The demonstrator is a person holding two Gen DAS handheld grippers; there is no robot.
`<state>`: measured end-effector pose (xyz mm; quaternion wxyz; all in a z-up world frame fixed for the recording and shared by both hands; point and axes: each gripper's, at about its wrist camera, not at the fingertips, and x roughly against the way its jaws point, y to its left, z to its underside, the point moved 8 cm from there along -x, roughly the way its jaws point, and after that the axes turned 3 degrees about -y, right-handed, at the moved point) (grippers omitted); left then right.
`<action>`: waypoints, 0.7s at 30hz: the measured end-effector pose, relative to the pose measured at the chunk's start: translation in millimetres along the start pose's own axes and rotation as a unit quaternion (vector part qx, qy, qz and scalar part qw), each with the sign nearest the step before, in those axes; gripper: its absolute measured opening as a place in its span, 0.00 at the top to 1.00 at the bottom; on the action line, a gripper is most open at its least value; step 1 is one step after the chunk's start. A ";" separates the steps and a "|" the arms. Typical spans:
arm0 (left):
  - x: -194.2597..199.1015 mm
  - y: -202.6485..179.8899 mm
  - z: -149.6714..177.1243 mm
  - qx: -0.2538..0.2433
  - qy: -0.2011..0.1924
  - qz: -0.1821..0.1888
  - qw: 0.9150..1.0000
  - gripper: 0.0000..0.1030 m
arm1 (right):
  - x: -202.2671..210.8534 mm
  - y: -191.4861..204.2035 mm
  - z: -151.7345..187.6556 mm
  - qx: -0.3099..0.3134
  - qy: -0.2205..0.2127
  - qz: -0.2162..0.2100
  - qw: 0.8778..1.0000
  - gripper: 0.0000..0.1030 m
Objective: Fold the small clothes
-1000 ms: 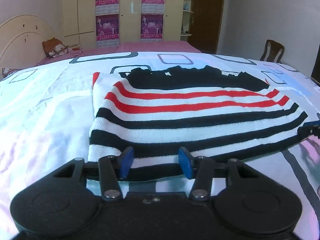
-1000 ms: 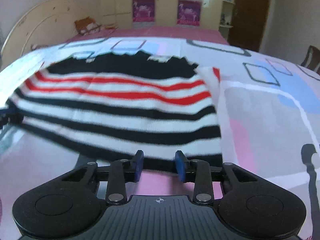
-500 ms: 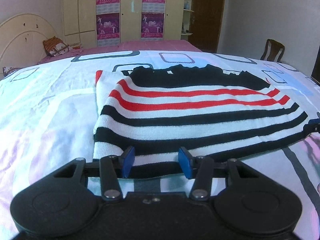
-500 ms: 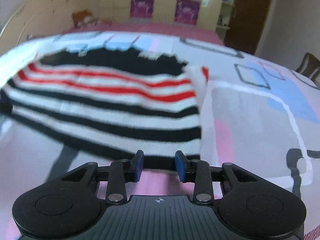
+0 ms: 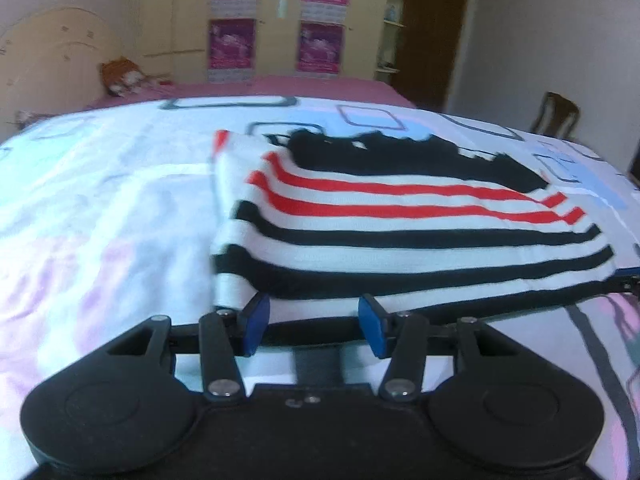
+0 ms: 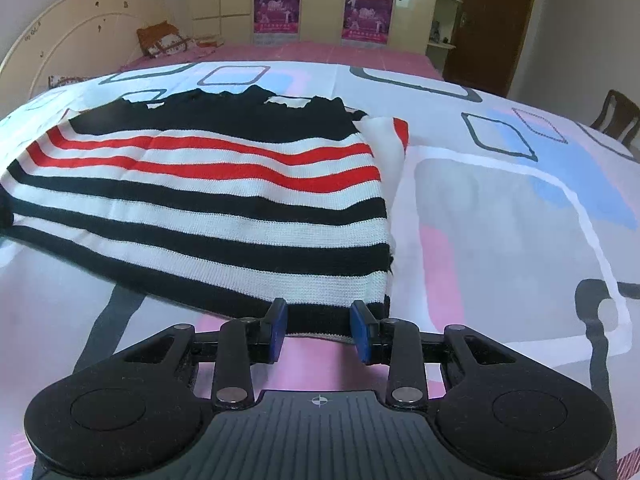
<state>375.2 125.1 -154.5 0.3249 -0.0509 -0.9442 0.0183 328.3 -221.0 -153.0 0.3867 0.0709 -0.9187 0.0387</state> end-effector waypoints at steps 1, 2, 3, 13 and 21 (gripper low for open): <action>6.7 2.5 -0.1 0.000 -0.009 -0.010 1.000 0.50 | 2.8 -0.5 -0.9 -0.004 0.001 -0.001 1.000 0.67; 13.0 4.8 0.6 0.005 -0.015 -0.019 1.000 0.41 | 6.5 -1.6 -1.9 -0.011 0.000 -0.003 1.000 0.67; 19.4 8.9 2.7 0.017 -0.016 -0.038 0.999 0.34 | 11.8 -2.8 -2.1 -0.023 -0.005 -0.007 1.000 0.67; 14.7 27.5 24.9 0.306 -0.027 0.056 0.950 0.55 | 39.6 14.4 -17.8 -0.104 -0.054 -0.075 0.990 1.00; -14.7 37.7 18.9 0.401 -0.080 0.052 0.911 0.56 | 13.4 49.6 -57.2 -0.112 -0.046 -0.115 0.986 1.00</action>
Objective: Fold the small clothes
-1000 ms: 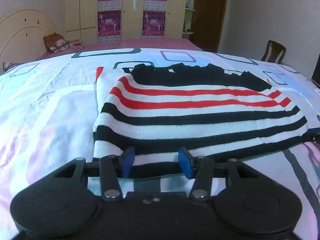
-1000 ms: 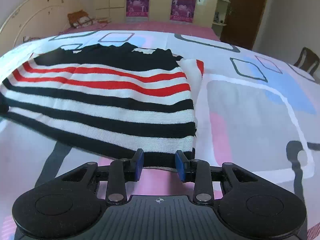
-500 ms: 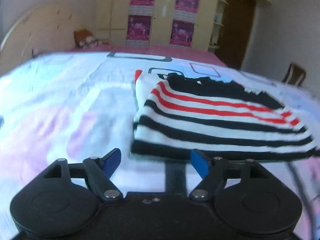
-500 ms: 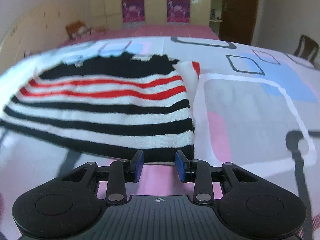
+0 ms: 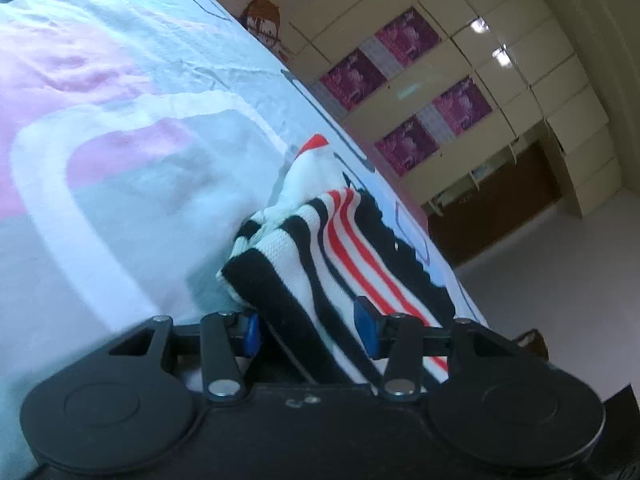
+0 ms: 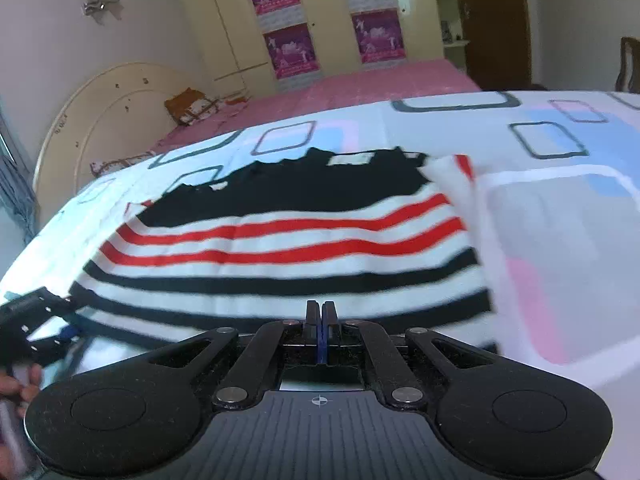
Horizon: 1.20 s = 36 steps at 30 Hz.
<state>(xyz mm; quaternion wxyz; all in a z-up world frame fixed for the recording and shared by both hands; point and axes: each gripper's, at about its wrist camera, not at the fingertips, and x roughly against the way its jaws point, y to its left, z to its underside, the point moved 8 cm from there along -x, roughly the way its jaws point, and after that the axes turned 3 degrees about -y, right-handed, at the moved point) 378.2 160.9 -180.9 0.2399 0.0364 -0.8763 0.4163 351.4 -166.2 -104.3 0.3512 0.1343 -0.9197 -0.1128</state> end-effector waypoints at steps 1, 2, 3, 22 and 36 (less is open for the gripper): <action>-2.8 0.1 -1.6 0.006 -0.005 0.000 1.000 0.57 | -6.8 3.1 -2.6 -0.004 0.003 -0.005 1.000 1.00; -5.2 1.5 -3.0 0.012 -0.010 -0.002 1.000 0.60 | -14.2 5.0 -5.0 -0.008 0.006 -0.009 1.000 1.00; -8.0 3.2 -4.3 0.021 -0.014 -0.004 1.000 0.62 | -21.2 6.4 -7.1 -0.014 0.010 -0.013 1.000 1.00; -15.0 19.7 -9.3 0.127 -0.017 0.031 0.991 0.86 | -95.2 49.3 -27.0 -0.012 0.043 -0.022 0.999 1.00; -14.5 -7.3 -26.3 0.108 -0.031 0.037 0.993 0.87 | -115.1 58.3 -14.9 0.047 0.056 0.001 0.997 1.00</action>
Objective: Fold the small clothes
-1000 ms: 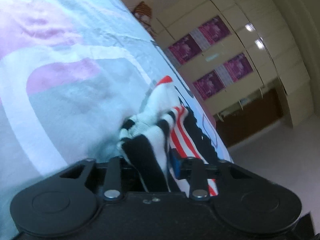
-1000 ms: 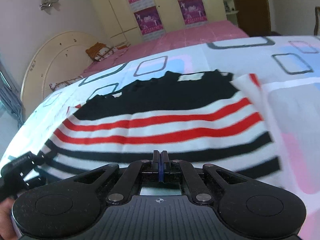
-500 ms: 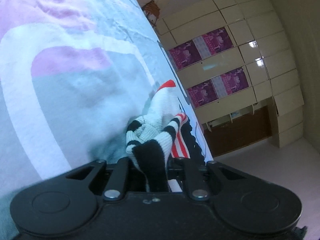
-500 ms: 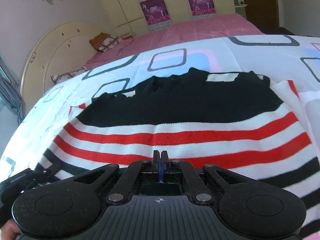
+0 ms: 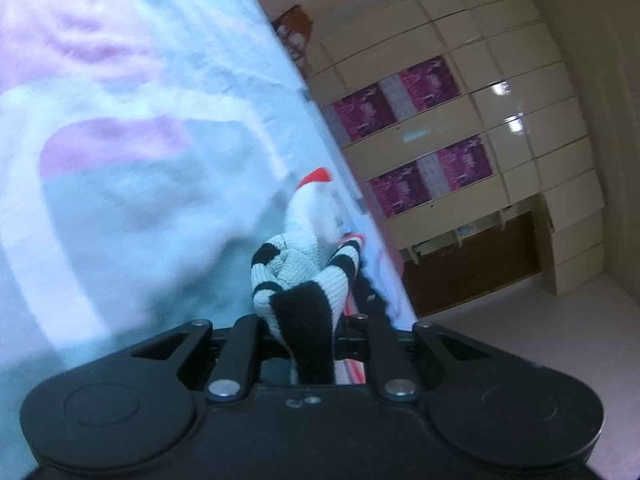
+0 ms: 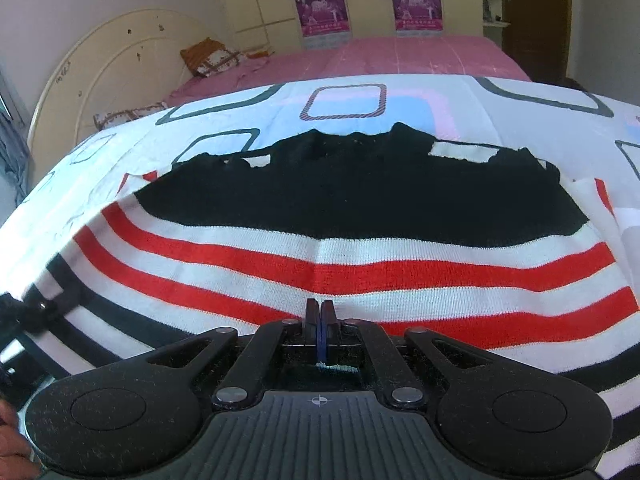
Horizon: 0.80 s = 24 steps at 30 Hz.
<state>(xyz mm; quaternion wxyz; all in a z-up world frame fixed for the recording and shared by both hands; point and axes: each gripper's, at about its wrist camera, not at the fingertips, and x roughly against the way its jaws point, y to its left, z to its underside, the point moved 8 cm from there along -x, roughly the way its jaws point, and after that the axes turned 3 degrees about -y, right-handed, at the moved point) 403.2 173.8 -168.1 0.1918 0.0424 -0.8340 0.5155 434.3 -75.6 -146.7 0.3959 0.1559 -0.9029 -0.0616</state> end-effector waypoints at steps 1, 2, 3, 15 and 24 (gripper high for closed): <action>1.2 -8.4 -0.3 -0.008 -0.003 0.006 1.000 0.87 | -0.2 -1.2 0.4 -0.001 -0.002 -0.002 1.000 1.00; 2.1 -17.0 -0.3 -0.013 -0.005 0.013 1.000 0.87 | -0.3 -2.3 0.7 0.000 -0.003 -0.005 1.000 1.00; 3.1 -26.3 0.3 -0.019 -0.007 0.017 1.000 0.87 | -0.1 -3.0 0.6 -0.001 -0.003 -0.009 1.000 1.00; -8.3 -158.9 68.8 -0.182 0.021 0.025 0.983 0.87 | 36.5 -47.8 -14.0 -0.095 -0.015 -0.103 0.990 1.00; -63.6 -201.4 229.1 -0.336 0.131 -0.032 0.932 0.85 | 117.9 -206.8 -8.6 -0.227 -0.083 -0.048 0.969 1.00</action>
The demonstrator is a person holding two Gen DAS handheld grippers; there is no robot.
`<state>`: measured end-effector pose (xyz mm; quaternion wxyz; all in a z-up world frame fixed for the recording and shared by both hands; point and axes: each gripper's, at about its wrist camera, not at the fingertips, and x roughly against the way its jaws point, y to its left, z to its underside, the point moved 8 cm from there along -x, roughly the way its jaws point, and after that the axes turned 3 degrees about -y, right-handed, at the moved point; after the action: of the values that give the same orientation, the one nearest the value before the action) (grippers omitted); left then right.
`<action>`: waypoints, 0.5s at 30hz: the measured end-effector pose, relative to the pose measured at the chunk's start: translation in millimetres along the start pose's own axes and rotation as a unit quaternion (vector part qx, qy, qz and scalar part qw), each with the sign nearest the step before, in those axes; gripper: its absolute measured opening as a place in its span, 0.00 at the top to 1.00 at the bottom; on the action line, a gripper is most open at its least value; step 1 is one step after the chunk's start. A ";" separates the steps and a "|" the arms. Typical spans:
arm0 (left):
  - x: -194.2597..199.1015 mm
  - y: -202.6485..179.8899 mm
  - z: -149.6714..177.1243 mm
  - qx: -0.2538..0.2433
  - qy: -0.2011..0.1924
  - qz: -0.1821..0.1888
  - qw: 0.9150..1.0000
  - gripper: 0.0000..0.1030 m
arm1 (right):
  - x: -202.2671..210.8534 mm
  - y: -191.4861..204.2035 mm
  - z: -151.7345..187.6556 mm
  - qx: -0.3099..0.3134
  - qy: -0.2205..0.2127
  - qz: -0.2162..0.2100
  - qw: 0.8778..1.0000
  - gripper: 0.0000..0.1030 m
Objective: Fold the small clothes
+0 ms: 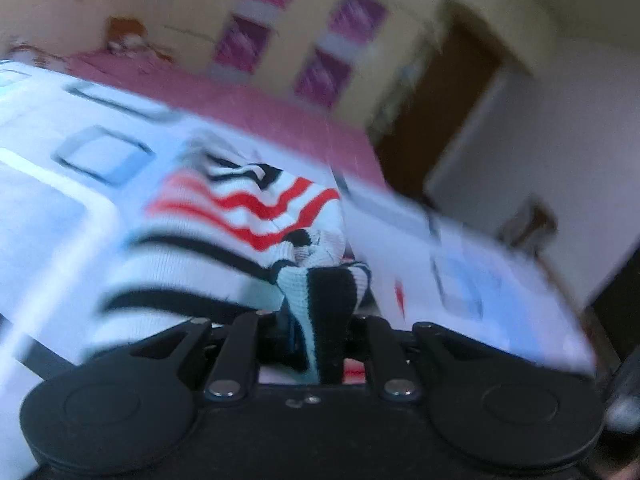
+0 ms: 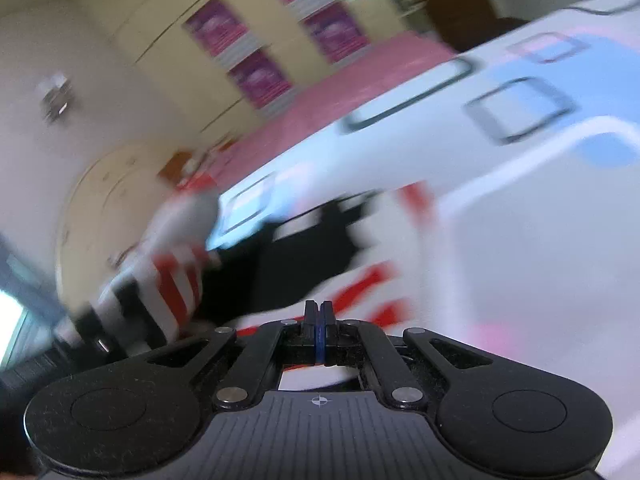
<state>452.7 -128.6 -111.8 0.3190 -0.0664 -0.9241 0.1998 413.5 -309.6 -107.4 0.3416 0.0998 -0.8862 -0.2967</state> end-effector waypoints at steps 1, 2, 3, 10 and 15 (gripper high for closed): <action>-17.7 -11.7 18.8 -0.016 0.038 0.007 0.999 0.80 | 6.8 -14.1 -4.4 -0.013 -0.002 0.004 1.000 1.00; -35.9 -25.4 41.1 -0.061 0.088 0.009 0.994 0.75 | 12.2 -26.1 -8.0 -0.028 -0.004 0.005 1.000 0.98; -36.0 -36.6 45.3 -0.109 0.083 0.002 0.991 0.73 | 15.3 -35.1 -11.5 -0.044 -0.003 0.011 0.999 0.67; 48.7 -17.9 -14.8 -0.069 0.021 0.073 0.995 0.52 | 28.6 -16.6 -23.5 -0.048 -0.003 -0.085 0.995 0.55; 35.0 67.2 -50.3 -0.031 -0.002 -0.015 0.999 0.57 | -6.5 9.0 -6.4 -0.048 0.068 -0.113 0.990 0.54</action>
<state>455.8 -42.1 -83.7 0.3176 -0.0615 -0.9314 0.1666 422.8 -302.8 -101.8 0.3700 0.2026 -0.8285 -0.3682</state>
